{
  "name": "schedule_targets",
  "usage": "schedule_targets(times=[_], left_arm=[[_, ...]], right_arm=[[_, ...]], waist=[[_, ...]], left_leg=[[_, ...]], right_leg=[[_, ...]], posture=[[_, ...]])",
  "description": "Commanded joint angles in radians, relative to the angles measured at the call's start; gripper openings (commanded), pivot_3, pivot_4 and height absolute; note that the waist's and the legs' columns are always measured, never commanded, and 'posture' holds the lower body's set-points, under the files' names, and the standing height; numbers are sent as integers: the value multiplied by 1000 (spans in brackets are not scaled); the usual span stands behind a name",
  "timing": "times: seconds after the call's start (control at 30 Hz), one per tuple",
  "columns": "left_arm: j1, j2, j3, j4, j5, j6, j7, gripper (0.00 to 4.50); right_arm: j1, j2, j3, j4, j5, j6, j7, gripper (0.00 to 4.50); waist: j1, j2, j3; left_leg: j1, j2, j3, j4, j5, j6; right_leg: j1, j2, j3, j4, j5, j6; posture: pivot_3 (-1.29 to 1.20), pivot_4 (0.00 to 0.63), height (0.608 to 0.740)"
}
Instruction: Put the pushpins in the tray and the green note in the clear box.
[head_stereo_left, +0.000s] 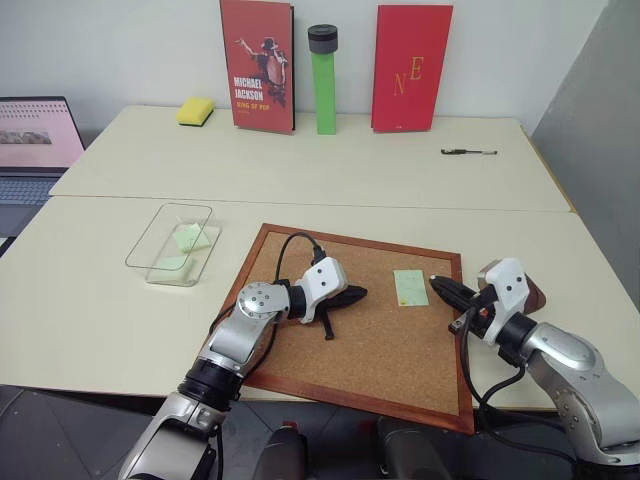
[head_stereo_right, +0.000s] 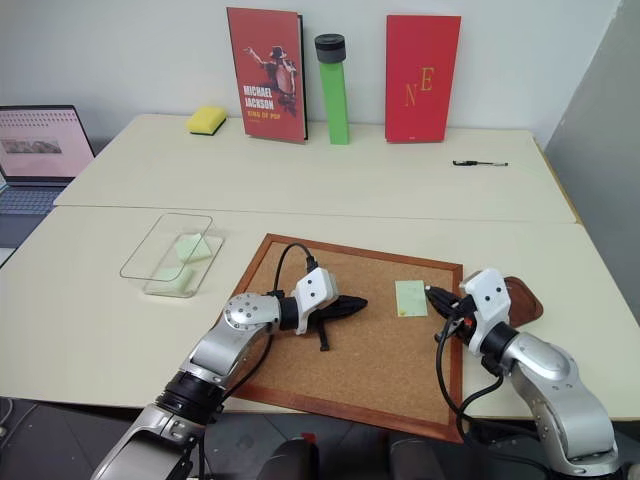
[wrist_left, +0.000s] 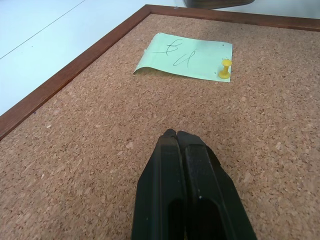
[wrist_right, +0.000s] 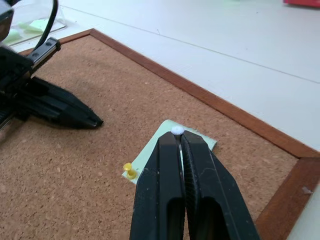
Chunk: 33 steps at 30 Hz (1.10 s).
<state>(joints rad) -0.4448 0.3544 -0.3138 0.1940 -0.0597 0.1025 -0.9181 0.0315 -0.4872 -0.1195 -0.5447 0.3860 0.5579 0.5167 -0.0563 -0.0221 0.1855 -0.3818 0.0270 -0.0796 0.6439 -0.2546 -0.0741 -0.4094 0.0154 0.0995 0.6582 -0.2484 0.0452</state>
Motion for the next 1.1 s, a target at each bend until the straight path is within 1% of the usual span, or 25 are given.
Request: schedule_targets(times=[0.03, 0.17, 0.33, 0.63, 0.7, 0.73, 0.83, 0.87, 0.9, 0.93, 0.97, 1.0, 1.03, 1.1], left_arm=[[10, 6, -25, 31, 31, 12, -3, 0], [7, 3, -27, 37, 32, 8, -3, 0], [11, 1, -34, 34, 34, 3, -6, 0], [17, 2, -35, 31, 39, 1, -12, 0], [14, 3, -34, 36, 41, -2, -13, 0], [14, 3, -34, 36, 41, -2, -13, 0], [15, 4, -33, 35, 42, -2, -12, 0], [16, 5, -33, 35, 43, -2, -12, 0], [17, 5, -32, 34, 43, -2, -12, 0], [17, 6, -32, 35, 43, -2, -12, 0], [18, 6, -31, 35, 44, -3, -12, 0], [18, 7, -30, 36, 43, -3, -12, 0], [19, 7, -30, 35, 44, -3, -11, 0], [19, 6, -30, 35, 44, -2, -10, 0]], right_arm=[[33, -41, -89, -21, -23, -29, -19, 23], [94, -131, -124, 64, -183, -95, -65, 23], [117, -190, -132, 133, -290, -121, -100, 23], [86, -194, -112, 232, -361, -157, -115, 23], [71, -189, -104, 251, -359, -156, -108, 473], [67, -187, -102, 255, -359, -155, -107, 494], [56, -181, -104, 256, -353, -152, -100, 1182], [56, -180, -106, 256, -353, -151, -98, 1299], [56, -179, -111, 254, -351, -150, -98, 1509], [56, -178, -116, 251, -351, -149, -99, 1725], [57, -178, -120, 247, -349, -148, -98, 1842], [63, -179, -129, 233, -343, -145, -94, 2136], [68, -181, -136, 223, -338, -145, -91, 2228], [80, -180, -153, 197, -330, -144, -89, 2600]], waist=[[1, 0, 0], [2, 0, 0], [1, 1, 0], [0, 1, 0], [0, 1, 0], [0, 1, 0], [0, 1, 0], [0, 1, 0], [0, 1, 0], [0, 1, 0], [0, 1, 0], [0, 1, 0], [0, 1, 0], [0, 1, 0]], left_leg=[[0, 0, 0, 0, 0, 0], [0, 0, 0, 0, 0, 0], [1, 0, 0, 0, 0, 0], [1, 0, 0, 0, 0, 0], [1, 0, 0, 0, 0, 0], [1, 0, 0, 0, 0, 0], [1, 0, 0, 0, 0, 0], [1, 0, 0, 0, 0, 0], [1, 0, 0, 0, 0, 0], [0, 0, 0, 0, 0, 0], [0, 0, 0, 0, 0, 0], [0, 0, 0, 0, 0, 0], [0, 0, 0, 0, 0, 0], [1, 0, 0, 0, 0, 0]], right_leg=[[0, 0, 0, 0, 0, 0], [0, 0, 0, 0, 0, 0], [0, 0, 0, -1, 0, 0], [1, 0, 0, -1, 0, 0], [1, 0, 0, -1, 0, 0], [1, 0, 0, -1, 0, 0], [1, 0, 0, -1, 0, 0], [1, 0, 0, -1, 0, 0], [1, 0, 0, -1, 0, 0], [1, 0, 0, -1, 0, 0], [1, 0, 0, -1, 0, 0], [1, 0, 0, -1, 0, 0], [1, 0, 0, -1, 0, 0], [1, 0, 0, -1, 0, 0]], posture=[[0, 150, 740], [0, 150, 740], [0, 150, 740], [0, 150, 740], [0, 150, 740], [0, 150, 740], [0, 150, 740], [0, 150, 740], [0, 150, 740], [0, 150, 740], [0, 150, 740], [0, 150, 740], [0, 150, 740], [0, 150, 740]])
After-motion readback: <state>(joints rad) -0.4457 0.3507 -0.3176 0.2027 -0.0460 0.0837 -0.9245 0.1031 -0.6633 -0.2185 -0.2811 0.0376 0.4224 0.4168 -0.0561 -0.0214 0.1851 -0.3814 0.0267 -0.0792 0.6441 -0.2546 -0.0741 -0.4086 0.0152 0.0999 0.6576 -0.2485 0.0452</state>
